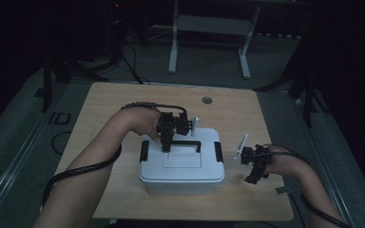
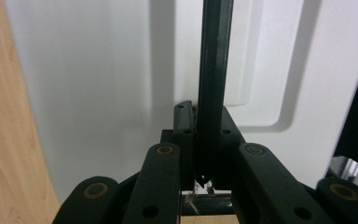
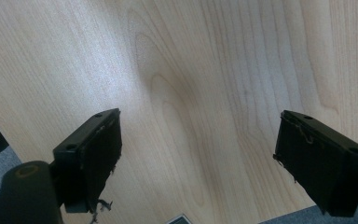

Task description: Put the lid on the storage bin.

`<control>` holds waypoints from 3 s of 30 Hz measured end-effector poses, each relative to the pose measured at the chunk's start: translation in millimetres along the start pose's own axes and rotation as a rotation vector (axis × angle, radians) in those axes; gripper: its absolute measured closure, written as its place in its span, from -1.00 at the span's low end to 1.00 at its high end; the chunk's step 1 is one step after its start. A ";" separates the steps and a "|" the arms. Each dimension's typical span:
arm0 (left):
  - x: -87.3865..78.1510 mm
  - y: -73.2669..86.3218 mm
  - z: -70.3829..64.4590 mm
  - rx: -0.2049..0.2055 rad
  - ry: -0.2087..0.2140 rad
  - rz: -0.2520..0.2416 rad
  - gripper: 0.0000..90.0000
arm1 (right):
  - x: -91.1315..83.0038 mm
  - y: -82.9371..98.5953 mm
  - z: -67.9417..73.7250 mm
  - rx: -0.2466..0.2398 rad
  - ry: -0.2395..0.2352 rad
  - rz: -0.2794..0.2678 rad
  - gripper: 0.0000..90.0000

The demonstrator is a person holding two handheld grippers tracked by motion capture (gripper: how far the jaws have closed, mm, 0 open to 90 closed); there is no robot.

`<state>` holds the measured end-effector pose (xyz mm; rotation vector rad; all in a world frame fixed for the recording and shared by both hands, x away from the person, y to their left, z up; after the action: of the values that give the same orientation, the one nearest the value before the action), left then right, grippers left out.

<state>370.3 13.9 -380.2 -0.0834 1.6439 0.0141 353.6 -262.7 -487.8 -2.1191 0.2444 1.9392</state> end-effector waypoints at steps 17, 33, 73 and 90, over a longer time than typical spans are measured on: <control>7.7 5.7 4.1 -0.020 0.034 -0.067 0.59 | 2.4 6.3 0.7 0.019 -0.006 -0.030 -0.69; -1.6 64.3 10.3 -0.153 -0.091 -0.243 -0.98 | -3.7 12.2 -2.9 0.070 0.013 -0.096 -0.69; 30.8 200.4 -25.3 -0.345 -0.141 -0.443 -0.98 | -2.4 25.2 -6.0 0.178 0.066 -0.206 -0.69; 54.1 223.2 -36.5 -0.363 -0.141 -0.495 -0.98 | 6.4 28.9 -2.4 0.205 0.068 -0.240 -0.69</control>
<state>316.0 231.8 -440.5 -0.7478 1.4274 -0.0588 347.9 -290.6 -496.2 -1.9833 0.1835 1.6360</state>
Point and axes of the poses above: each handheld gripper's, and its own axes: x roughly forward along the jaws, y roughly out of its underside, z roughly to its left, the point moved 2 cm from there along x, roughly forward along the jaws, and after that the axes turned 5 degrees about -z, right-handed, at the moved point
